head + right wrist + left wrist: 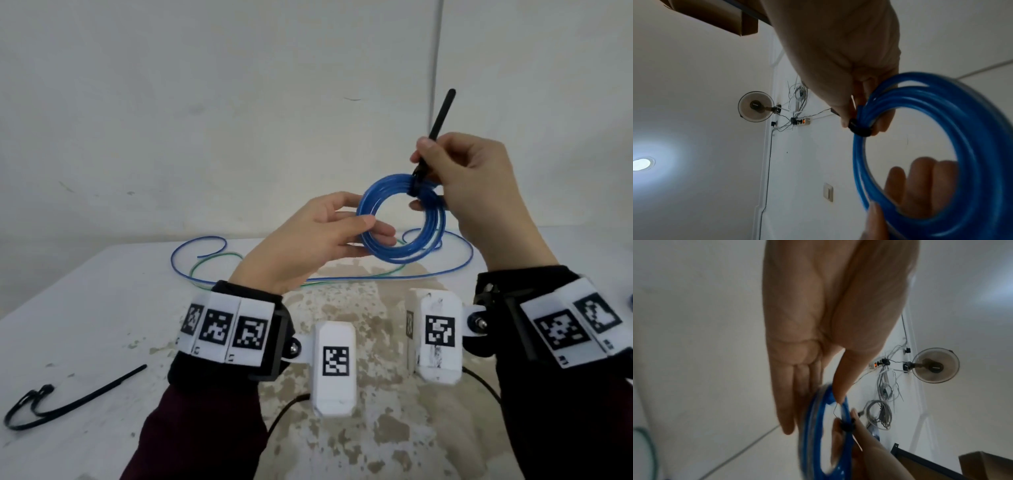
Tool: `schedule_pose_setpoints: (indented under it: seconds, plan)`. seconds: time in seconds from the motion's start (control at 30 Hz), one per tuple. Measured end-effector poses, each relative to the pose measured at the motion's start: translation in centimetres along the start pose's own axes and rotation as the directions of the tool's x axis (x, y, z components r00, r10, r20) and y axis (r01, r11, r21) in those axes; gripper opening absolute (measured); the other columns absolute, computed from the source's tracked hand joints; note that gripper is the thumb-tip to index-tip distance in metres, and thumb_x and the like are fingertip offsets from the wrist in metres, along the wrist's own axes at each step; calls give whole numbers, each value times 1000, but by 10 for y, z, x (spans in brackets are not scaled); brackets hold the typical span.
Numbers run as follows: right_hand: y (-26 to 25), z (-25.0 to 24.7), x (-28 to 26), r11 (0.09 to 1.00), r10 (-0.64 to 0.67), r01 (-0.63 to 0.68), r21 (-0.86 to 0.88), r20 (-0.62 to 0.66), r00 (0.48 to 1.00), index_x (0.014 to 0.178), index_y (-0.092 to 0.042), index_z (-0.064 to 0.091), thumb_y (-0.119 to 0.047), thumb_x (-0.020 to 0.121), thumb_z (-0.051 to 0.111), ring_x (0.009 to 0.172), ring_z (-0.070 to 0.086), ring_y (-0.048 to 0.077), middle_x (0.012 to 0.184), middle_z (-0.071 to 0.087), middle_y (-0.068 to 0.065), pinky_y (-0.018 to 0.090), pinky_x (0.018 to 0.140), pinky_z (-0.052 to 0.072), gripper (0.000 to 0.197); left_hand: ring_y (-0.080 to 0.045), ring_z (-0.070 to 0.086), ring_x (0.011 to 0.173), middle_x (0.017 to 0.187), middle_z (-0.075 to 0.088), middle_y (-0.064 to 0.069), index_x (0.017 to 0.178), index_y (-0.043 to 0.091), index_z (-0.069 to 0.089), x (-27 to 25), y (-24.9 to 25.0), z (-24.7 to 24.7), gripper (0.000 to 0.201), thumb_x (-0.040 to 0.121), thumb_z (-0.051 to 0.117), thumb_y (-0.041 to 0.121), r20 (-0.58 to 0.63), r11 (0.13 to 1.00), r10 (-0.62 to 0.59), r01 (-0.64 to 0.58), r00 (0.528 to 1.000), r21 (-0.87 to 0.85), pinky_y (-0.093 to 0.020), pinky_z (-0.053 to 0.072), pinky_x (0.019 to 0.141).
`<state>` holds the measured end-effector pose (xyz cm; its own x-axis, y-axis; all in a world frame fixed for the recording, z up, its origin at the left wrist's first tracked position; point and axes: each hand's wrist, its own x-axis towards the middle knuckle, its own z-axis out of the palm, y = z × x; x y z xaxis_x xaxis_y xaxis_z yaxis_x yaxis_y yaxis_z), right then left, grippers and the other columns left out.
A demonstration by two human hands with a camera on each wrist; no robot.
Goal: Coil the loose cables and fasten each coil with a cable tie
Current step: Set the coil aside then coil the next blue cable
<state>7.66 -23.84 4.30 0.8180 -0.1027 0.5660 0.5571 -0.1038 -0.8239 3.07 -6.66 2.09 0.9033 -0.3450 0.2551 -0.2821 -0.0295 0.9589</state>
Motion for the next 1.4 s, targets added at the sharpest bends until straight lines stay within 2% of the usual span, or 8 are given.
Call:
schedule_pose_setpoints:
  seconds: [0.2, 0.33, 0.57, 0.7, 0.77, 0.9, 1.07, 1.4]
  plan:
    - [8, 2, 0, 999, 46, -46, 28, -11, 999, 76, -10, 62, -22, 96, 56, 51, 59, 8, 68, 55, 3, 23, 47, 52, 24, -23, 68, 102, 109, 71, -11, 113, 5, 61, -1, 0, -5, 22, 95, 47, 5, -26, 998, 14, -16, 1000, -66, -33, 54, 91]
    - [8, 5, 1, 991, 58, -50, 128, -61, 996, 77, -7, 61, -20, 97, 54, 53, 58, 6, 69, 54, 2, 24, 50, 54, 24, -27, 69, 99, 106, 72, -15, 124, 13, 55, 0, -2, -6, 35, 90, 58, 9, -29, 999, -8, 7, 1000, -49, -34, 55, 88]
    - [10, -4, 4, 974, 213, -219, 57, 101, 972, 78, -8, 57, -23, 98, 52, 49, 64, 17, 62, 64, 2, 27, 47, 52, 26, -24, 71, 93, 99, 74, -13, 123, 15, 54, -2, -2, -13, 42, 82, 63, 14, -44, 1000, 5, -5, 999, 12, -29, 57, 77]
    - [9, -2, 2, 988, 144, -153, 25, 216, 966, 75, -6, 57, -21, 95, 56, 48, 62, 15, 63, 60, 7, 23, 46, 49, 25, -25, 70, 92, 95, 73, -10, 115, 9, 61, -4, 0, -17, 43, 79, 58, 33, 3, 998, -23, 23, 1000, 50, -37, 56, 85]
    - [9, 4, -2, 993, 118, -111, -39, 329, 937, 75, -6, 58, -21, 94, 58, 49, 59, 13, 69, 61, 8, 21, 47, 48, 24, -25, 69, 77, 85, 71, -10, 112, 4, 63, -1, -2, -17, 47, 81, 57, 39, -47, 997, -30, 33, 998, 66, -40, 55, 86]
    - [8, 15, -8, 993, 90, -54, -106, 377, 922, 73, -6, 57, -25, 93, 61, 49, 61, 16, 74, 66, 7, 21, 46, 47, 27, -15, 49, 45, 54, 57, -1, 91, 13, 67, 2, -6, -14, 13, 92, 58, 22, -130, 979, 23, 4, 991, 204, -37, 53, 67]
    - [7, 16, -7, 993, 65, -19, -117, 404, 912, 68, -11, 54, -25, 92, 61, 50, 57, 12, 72, 61, 6, 24, 49, 51, 29, -16, 30, 40, 49, 40, -1, 90, 13, 68, 3, -2, -11, 20, 96, 51, 21, -115, 993, 35, -21, 993, 120, -27, 44, 46]
    - [10, 22, -10, 992, -2, 46, -116, 357, 934, 65, -10, 63, -22, 90, 65, 67, 69, 13, 70, 67, 8, 29, 56, 58, 27, -14, 20, 37, 50, 26, -3, 68, 11, 58, 5, -3, -7, 24, 90, 62, 20, -223, 973, 41, 11, 974, 229, -21, 28, 41]
